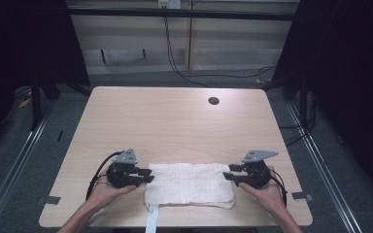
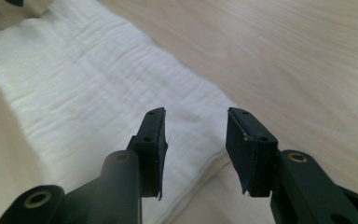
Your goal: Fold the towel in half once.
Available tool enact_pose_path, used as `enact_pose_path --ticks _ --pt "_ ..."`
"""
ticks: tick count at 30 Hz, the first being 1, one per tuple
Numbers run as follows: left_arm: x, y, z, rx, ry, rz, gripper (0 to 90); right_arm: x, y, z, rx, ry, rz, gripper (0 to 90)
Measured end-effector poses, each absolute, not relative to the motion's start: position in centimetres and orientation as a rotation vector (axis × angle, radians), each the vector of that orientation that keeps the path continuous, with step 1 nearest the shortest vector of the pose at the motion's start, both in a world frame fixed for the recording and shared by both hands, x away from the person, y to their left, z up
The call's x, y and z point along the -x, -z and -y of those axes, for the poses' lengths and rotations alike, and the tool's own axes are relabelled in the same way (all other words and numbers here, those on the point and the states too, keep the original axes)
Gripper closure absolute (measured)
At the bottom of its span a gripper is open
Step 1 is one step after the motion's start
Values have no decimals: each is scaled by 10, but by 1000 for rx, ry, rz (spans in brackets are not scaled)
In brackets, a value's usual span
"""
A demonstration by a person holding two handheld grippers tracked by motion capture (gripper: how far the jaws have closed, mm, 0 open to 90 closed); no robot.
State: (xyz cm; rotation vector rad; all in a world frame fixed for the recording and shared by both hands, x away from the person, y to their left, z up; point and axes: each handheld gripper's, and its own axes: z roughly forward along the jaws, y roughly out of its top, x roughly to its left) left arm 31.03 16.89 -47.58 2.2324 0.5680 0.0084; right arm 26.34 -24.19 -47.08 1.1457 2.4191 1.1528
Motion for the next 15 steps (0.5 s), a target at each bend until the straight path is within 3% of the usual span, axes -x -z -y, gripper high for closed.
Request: enact_pose_path --ticks 3,6,10,15 --pt "-326 481 -162 -2225 -4 -594 689 -278 478 241 -1182 -1114 -2407 563" --pt "-334 492 -158 -2266 3 -604 750 -283 484 241 -1205 -1103 -2403 573" --pt "-335 496 -158 -2269 24 -622 701 -292 494 238 -1236 -1036 -2428 592" --pt "-331 497 -156 -2257 39 -617 681 -297 499 238 -1254 -1040 -2420 772"
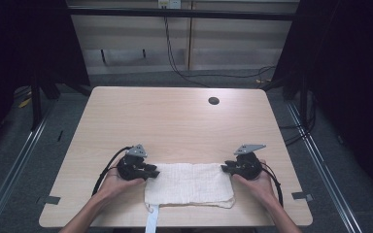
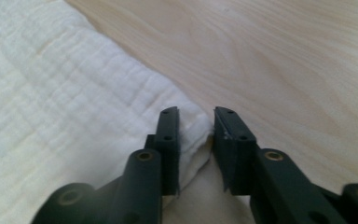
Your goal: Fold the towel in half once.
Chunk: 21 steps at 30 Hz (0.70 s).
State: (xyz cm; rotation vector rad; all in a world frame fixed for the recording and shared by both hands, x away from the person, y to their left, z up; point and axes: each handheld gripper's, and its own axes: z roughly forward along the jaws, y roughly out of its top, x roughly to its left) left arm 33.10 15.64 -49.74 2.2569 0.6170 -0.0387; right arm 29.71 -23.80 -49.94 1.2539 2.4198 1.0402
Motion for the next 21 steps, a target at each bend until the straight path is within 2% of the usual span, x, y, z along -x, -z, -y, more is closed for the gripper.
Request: enact_pose_path --ticks 3,10,13,17,21 --pt "-328 500 -155 -2223 82 -633 680 -302 499 240 -1242 -1024 -2412 838" --pt "-327 499 -147 -2226 73 -608 652 -313 501 253 -1276 -1018 -2363 847" --pt "-328 496 -150 -2215 57 -624 610 -314 500 254 -1273 -1005 -2369 810" --pt "-330 489 -166 -2157 35 -649 583 -312 496 256 -1292 -1044 -2333 681" --pt "-334 491 -182 -2155 6 -708 546 -302 476 257 -1182 -1158 -2319 694"
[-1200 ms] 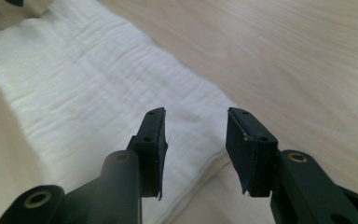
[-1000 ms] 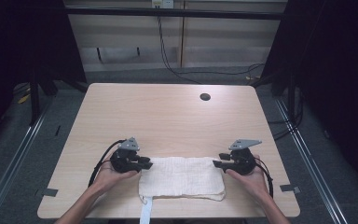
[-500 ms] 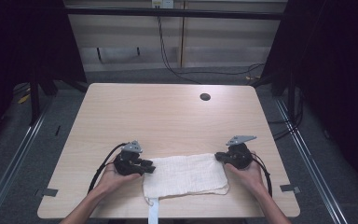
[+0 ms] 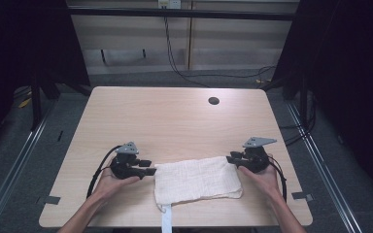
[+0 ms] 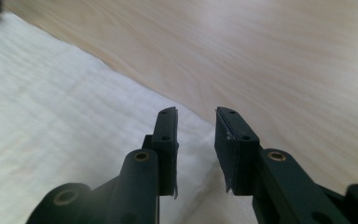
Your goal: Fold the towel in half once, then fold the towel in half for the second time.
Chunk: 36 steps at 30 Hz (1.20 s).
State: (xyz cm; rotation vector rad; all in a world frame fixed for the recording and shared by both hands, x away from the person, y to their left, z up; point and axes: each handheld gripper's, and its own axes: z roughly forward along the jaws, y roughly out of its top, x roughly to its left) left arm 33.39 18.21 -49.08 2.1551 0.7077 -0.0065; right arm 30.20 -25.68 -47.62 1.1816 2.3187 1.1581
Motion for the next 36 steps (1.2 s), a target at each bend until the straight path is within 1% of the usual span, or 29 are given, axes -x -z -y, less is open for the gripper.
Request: enact_pose_path --ticks 2,4,7,10,13,14,16,19,22,24,29,32,35,36 --pt "-336 490 -186 -2153 -12 -740 506 -298 471 256 -1175 -1194 -2320 674" --pt "-339 488 -189 -2126 6 -763 482 -295 470 252 -1163 -1207 -2339 648" --pt "-340 486 -191 -2104 5 -775 490 -290 470 243 -1144 -1237 -2365 623" --pt "-340 487 -188 -2117 7 -776 472 -285 469 230 -1110 -1251 -2403 584" --pt "-341 487 -187 -2118 16 -767 465 -282 469 217 -1088 -1268 -2438 566" --pt "-341 487 -187 -2116 14 -765 450 -282 468 213 -1073 -1254 -2448 554" --pt "-340 486 -187 -2107 16 -745 390 -283 468 203 -1045 -1256 -2481 553" --pt "-341 484 -186 -2103 33 -734 359 -284 468 188 -1012 -1256 -2523 540" --pt "-342 481 -185 -2096 10 -750 359 -280 467 171 -973 -1279 -2558 540" --pt "-340 478 -181 -2090 8 -773 378 -277 468 161 -944 -1282 -2588 540" --pt "-338 470 -168 -2126 -31 -740 383 -268 468 141 -873 -1294 -2646 531" --pt "-345 462 -165 -2115 -40 -730 408 -266 466 132 -845 -1312 -2670 530" --pt "-353 463 -160 -2144 -65 -738 438 -265 464 123 -841 -1295 -2679 532" --pt "-353 465 -160 -2131 -47 -736 436 -265 464 119 -848 -1268 -2680 541"
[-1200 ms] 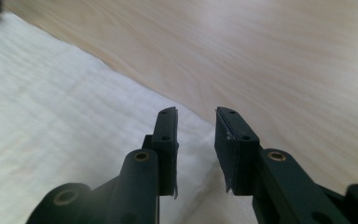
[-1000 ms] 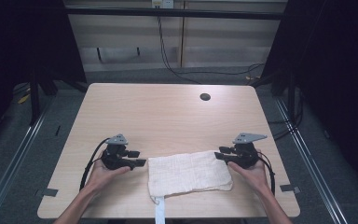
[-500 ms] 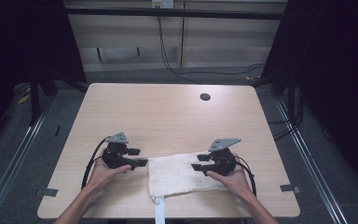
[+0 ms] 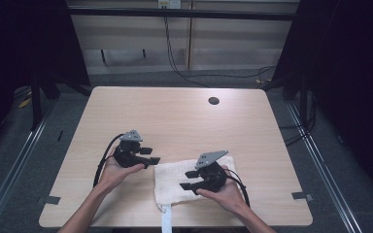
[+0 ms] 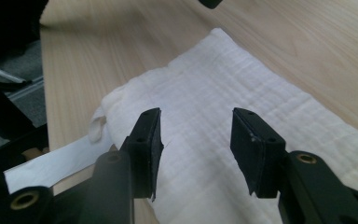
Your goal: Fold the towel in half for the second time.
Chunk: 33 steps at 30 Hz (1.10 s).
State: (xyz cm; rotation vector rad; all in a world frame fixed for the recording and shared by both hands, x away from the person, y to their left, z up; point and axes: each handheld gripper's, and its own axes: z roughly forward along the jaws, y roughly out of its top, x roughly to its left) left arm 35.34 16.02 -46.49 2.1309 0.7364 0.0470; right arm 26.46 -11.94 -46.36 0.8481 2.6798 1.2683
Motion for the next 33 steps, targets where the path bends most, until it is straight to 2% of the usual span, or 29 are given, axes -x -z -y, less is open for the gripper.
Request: enact_pose_path --ticks 15,17,20,28,33 --pt "-353 474 -168 -2141 -47 -767 415 -258 477 57 -649 -1251 -2828 578" --pt "-352 476 -167 -2143 -56 -768 416 -258 481 53 -665 -1243 -2842 566" --pt "-352 475 -167 -2121 -76 -768 424 -258 487 50 -674 -1237 -2854 494" --pt "-352 476 -168 -2123 -83 -769 423 -249 496 42 -571 -1153 -2837 417" --pt "-353 477 -168 -2134 -78 -761 426 -243 495 37 -514 -1060 -2797 501"
